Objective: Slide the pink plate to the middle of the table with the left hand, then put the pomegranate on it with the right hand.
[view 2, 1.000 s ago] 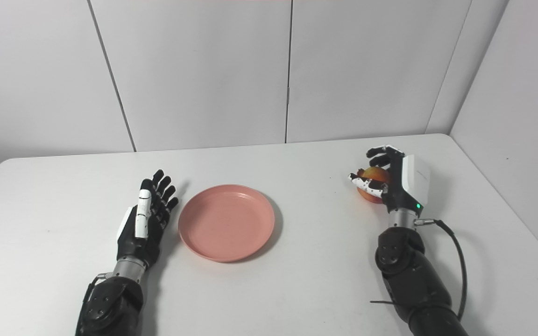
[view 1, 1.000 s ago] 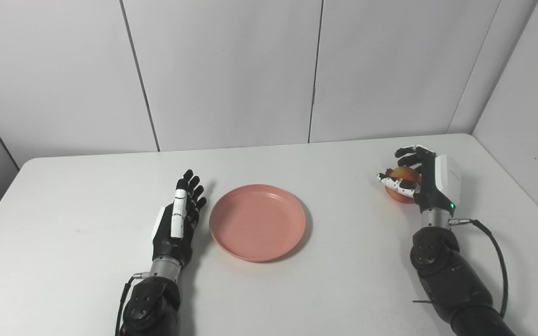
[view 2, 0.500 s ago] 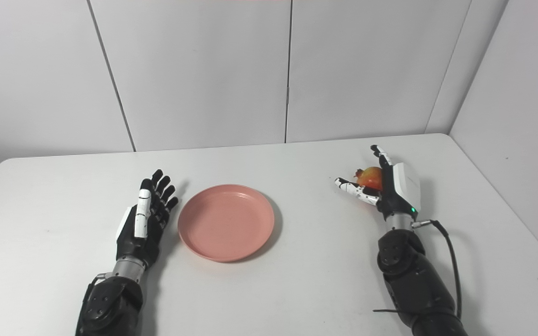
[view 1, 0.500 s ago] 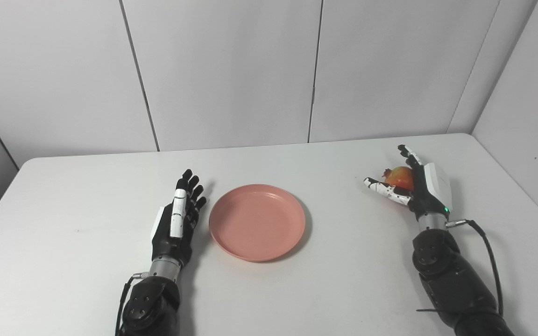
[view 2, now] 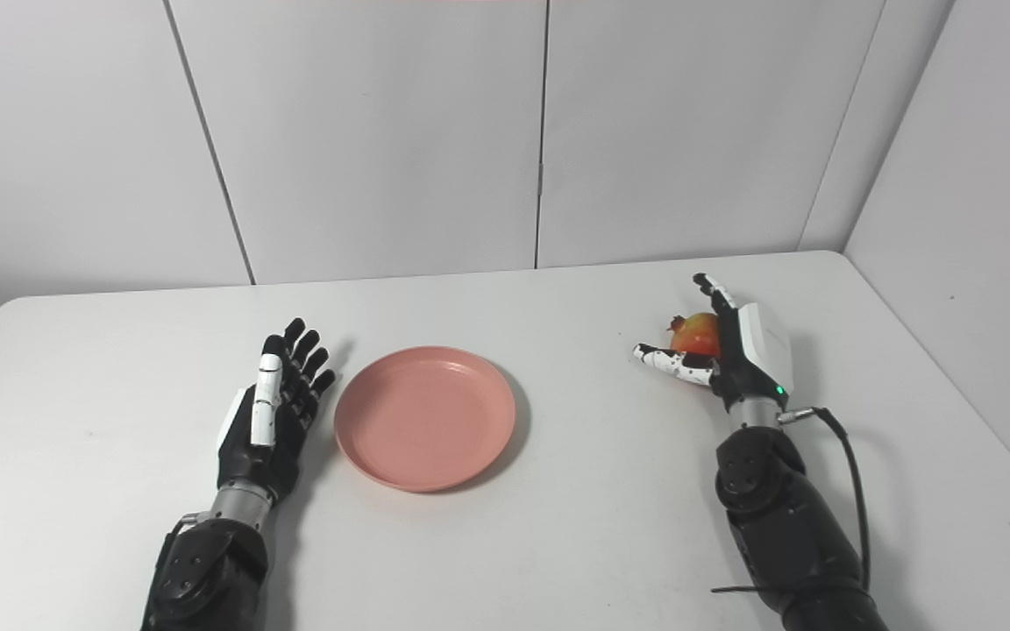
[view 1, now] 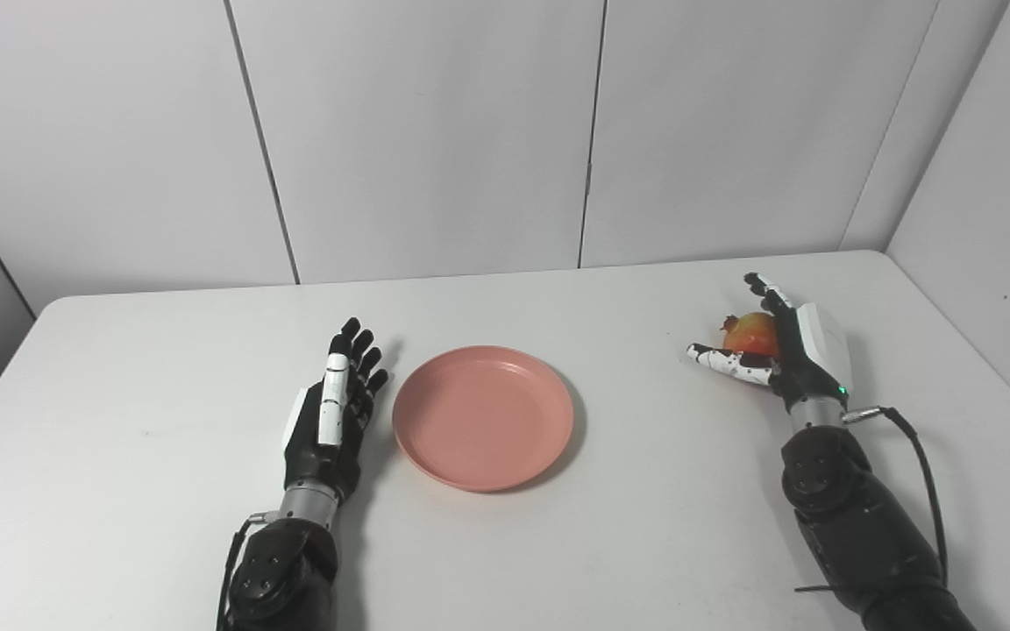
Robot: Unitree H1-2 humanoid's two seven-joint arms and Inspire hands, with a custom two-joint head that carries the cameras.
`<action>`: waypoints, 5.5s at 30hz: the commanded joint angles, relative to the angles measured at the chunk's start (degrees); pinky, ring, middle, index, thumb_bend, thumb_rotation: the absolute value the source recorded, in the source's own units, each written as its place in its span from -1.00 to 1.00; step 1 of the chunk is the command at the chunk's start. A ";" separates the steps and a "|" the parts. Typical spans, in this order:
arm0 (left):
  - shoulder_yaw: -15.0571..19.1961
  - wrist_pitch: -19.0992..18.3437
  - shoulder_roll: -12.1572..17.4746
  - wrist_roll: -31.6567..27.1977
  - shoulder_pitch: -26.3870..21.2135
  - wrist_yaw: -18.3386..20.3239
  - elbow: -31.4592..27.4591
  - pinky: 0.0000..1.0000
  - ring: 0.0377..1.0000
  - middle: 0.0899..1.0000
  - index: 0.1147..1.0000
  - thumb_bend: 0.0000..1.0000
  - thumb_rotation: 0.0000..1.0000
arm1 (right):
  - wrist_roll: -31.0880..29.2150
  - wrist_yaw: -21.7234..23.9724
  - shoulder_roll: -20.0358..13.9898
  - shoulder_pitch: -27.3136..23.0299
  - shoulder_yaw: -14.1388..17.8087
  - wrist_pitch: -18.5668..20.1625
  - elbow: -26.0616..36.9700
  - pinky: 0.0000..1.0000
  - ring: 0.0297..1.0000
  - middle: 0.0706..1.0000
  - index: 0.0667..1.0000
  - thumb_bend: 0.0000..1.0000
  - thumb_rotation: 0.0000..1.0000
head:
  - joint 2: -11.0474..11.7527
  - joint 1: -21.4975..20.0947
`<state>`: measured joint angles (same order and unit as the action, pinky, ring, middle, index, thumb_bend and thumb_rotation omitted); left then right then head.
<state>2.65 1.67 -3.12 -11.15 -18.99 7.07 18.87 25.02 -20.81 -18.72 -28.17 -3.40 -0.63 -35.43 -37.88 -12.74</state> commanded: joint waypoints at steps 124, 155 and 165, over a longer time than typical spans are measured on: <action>-5.28 5.94 -4.81 14.60 -4.56 -12.33 5.49 0.80 0.88 0.91 0.88 0.13 1.00 | 8.00 10.97 14.11 0.59 -15.51 -17.72 10.73 -0.37 -0.23 -0.13 -0.03 0.02 -1.00 | 1.97 11.45; -5.78 4.90 -3.47 14.24 -3.94 -10.54 3.37 0.89 0.94 0.98 0.94 0.21 1.00 | 9.98 13.28 10.13 2.92 -17.75 -21.21 17.64 1.00 1.00 1.00 1.00 0.44 0.63 | 1.55 10.88; -4.69 4.53 -2.51 11.39 -3.24 -7.63 2.15 0.83 0.90 0.95 0.95 0.15 1.00 | 3.30 12.43 11.21 6.43 -12.49 -21.62 21.48 1.00 1.00 1.00 1.00 0.47 0.94 | 1.14 9.68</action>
<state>-2.13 5.26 -6.15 0.96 -20.95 -1.34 22.92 30.78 -7.58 -7.72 -20.56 -17.03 -19.40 -15.70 -36.74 -3.08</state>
